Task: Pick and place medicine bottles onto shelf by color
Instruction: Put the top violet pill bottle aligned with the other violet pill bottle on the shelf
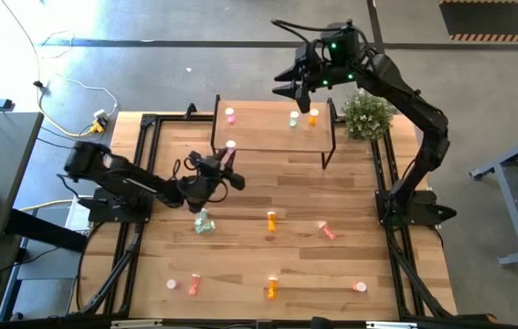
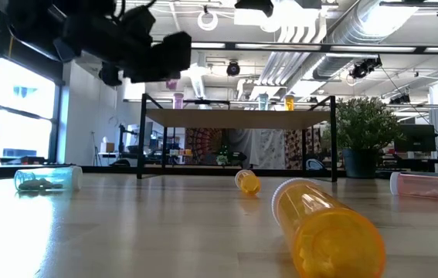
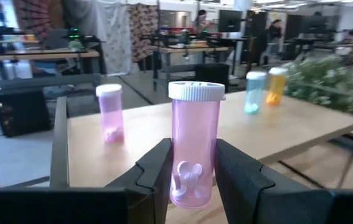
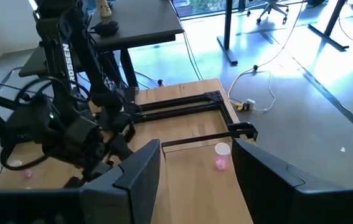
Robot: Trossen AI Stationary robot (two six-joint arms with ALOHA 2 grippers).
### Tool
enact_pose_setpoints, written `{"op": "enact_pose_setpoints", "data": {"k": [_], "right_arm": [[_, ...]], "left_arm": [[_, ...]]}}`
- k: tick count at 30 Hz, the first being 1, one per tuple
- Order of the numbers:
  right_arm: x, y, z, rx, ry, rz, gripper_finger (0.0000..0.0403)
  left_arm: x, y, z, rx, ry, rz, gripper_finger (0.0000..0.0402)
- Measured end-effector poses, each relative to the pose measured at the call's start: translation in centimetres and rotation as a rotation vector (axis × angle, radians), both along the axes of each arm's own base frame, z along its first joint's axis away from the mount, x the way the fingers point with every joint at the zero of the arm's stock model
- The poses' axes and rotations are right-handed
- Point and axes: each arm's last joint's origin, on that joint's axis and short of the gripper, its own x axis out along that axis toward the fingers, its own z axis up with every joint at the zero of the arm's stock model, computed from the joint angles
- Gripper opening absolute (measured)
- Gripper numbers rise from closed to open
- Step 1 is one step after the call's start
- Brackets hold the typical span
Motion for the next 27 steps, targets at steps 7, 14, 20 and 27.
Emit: {"op": "enact_pose_setpoints", "data": {"k": [7, 14, 20, 27], "right_arm": [[0.0, 0.0, 0.0, -0.017, 0.001, 0.007, 0.0190], [0.0, 0.0, 0.0, -0.016, 0.003, 0.007, 0.0190], [0.0, 0.0, -0.2, -0.052, 0.025, 0.017, 0.0190], [-0.2, -0.2, -0.4, -0.073, 0.062, -0.048, 0.0190]], "left_arm": [[0.8, 1.2, -1.5, 0.022, -0.019, 0.045, 0.0101], [0.9, 2.5, -2.3, 0.033, -0.011, 0.090, 0.0101], [0.6, 3.8, -2.3, 0.033, -0.006, 0.134, 0.0101], [0.4, 5.2, -2.6, 0.031, 0.020, 0.145, 0.0102]]}}
